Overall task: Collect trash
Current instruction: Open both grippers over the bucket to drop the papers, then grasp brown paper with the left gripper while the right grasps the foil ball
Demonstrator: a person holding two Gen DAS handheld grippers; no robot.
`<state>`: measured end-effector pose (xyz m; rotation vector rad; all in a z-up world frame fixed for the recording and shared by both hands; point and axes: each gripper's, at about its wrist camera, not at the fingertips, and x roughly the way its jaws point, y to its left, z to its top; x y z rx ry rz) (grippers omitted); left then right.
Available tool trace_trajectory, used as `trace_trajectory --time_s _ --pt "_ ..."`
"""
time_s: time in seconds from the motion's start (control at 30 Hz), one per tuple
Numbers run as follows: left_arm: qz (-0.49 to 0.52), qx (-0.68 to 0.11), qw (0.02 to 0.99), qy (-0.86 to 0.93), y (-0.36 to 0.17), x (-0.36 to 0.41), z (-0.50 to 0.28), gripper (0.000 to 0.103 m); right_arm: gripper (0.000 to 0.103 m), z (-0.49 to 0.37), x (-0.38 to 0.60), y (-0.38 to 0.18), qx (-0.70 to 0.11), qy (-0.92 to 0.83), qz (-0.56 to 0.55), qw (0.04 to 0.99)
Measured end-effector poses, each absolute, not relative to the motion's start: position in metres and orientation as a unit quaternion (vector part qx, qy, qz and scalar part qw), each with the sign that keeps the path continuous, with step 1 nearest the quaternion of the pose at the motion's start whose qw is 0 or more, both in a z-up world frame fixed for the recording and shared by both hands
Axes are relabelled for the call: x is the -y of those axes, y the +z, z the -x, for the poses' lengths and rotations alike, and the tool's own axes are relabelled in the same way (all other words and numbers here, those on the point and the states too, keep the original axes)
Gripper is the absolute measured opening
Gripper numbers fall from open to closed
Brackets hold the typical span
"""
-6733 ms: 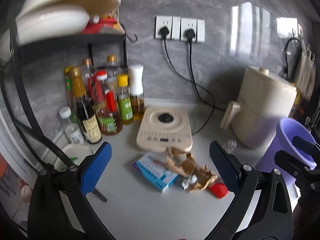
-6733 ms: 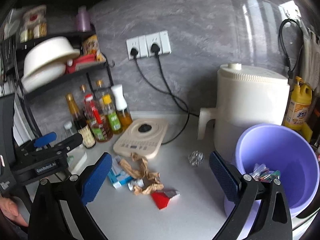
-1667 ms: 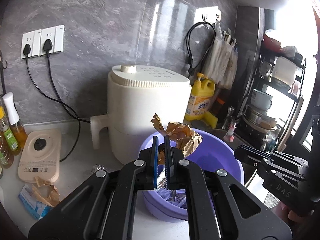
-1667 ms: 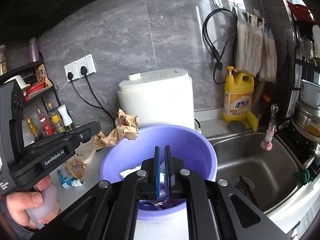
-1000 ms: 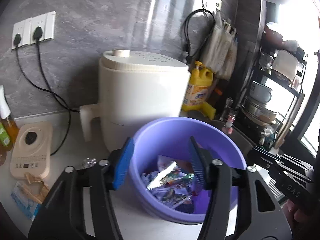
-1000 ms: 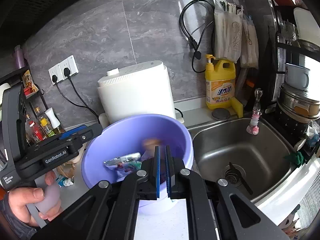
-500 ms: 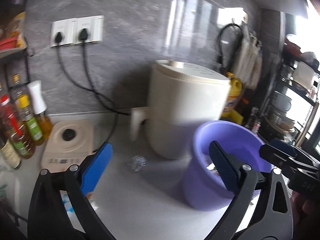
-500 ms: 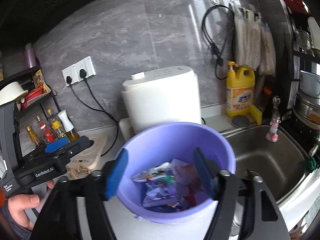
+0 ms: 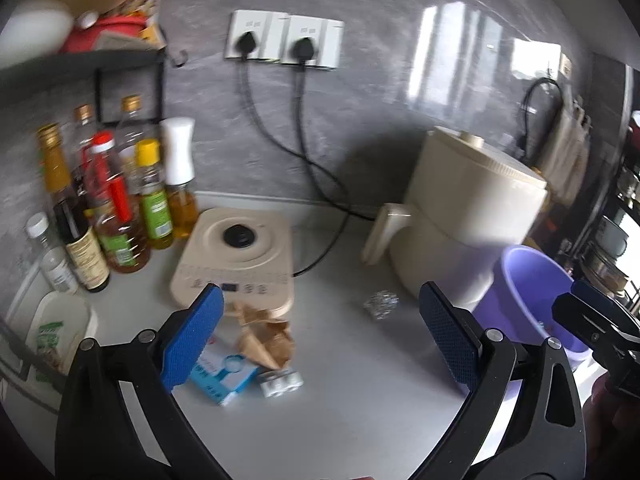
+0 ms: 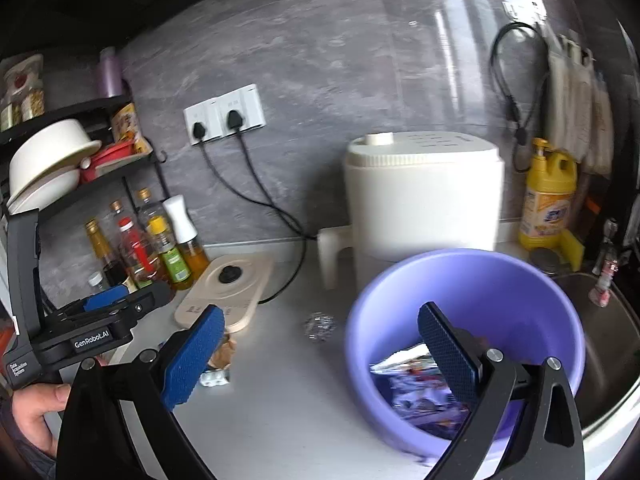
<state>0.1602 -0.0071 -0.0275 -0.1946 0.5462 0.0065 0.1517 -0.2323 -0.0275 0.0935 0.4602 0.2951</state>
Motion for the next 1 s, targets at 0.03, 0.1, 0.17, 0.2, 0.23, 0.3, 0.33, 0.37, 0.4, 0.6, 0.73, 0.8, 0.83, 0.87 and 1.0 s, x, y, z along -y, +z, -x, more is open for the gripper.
trace_trajectory --time_s 0.03,0.1,0.17,0.2,0.23,0.3,0.33,0.37,0.4,0.6,0.73,0.8,0.83,0.87,1.0 --pt "0.098 -0.27 0.958 0.007 -0.029 0.002 -0.158 0.097 0.095 -0.152 0.226 -0.028 -0.228 0.151 -0.044 0.961" --pt "0.099 -0.266 0.959 0.017 -0.032 -0.008 -0.154 0.097 0.095 -0.153 0.218 -0.031 -0.23 0.157 -0.041 0.959" --pt "0.101 -0.262 0.96 0.027 -0.034 -0.017 -0.151 0.097 0.095 -0.155 0.208 -0.033 -0.234 0.162 -0.037 0.958" --pt "0.105 -0.264 0.958 0.029 -0.036 -0.023 -0.151 0.097 0.092 -0.156 0.204 -0.034 -0.238 0.166 -0.037 0.956" --pt "0.108 -0.266 0.957 0.032 -0.038 -0.027 -0.151 0.097 0.09 -0.158 0.199 -0.035 -0.241 0.173 -0.036 0.954" --pt "0.111 -0.27 0.956 0.037 -0.042 -0.034 -0.152 0.096 0.086 -0.161 0.19 -0.038 -0.247 0.182 -0.032 0.951" --pt "0.113 -0.275 0.954 0.039 -0.045 -0.038 -0.154 0.093 0.083 -0.163 0.184 -0.04 -0.25 0.188 -0.029 0.949" --pt "0.114 -0.278 0.953 0.039 -0.047 -0.041 -0.155 0.092 0.081 -0.165 0.18 -0.041 -0.253 0.192 -0.028 0.948" --pt "0.116 -0.284 0.951 0.039 -0.051 -0.043 -0.157 0.088 0.078 -0.167 0.175 -0.042 -0.257 0.197 -0.026 0.946" --pt "0.121 -0.319 0.939 0.041 -0.073 -0.051 -0.175 0.07 0.066 -0.181 0.151 -0.055 -0.281 0.215 -0.015 0.935" --pt "0.129 -0.336 0.932 0.039 -0.09 -0.053 -0.188 0.064 0.065 -0.189 0.138 -0.063 -0.292 0.221 -0.006 0.93" --pt "0.132 -0.344 0.929 0.036 -0.098 -0.053 -0.194 0.064 0.065 -0.194 0.132 -0.067 -0.299 0.223 -0.002 0.928" --pt "0.133 -0.351 0.926 0.033 -0.103 -0.053 -0.198 0.062 0.064 -0.198 0.129 -0.071 -0.304 0.224 0.001 0.926" --pt "0.135 -0.357 0.924 0.032 -0.108 -0.052 -0.202 0.06 0.064 -0.2 0.127 -0.073 -0.306 0.224 0.002 0.925" --pt "0.139 -0.384 0.912 0.032 -0.129 -0.05 -0.215 0.048 0.064 -0.215 0.118 -0.085 -0.32 0.221 0.011 0.921"
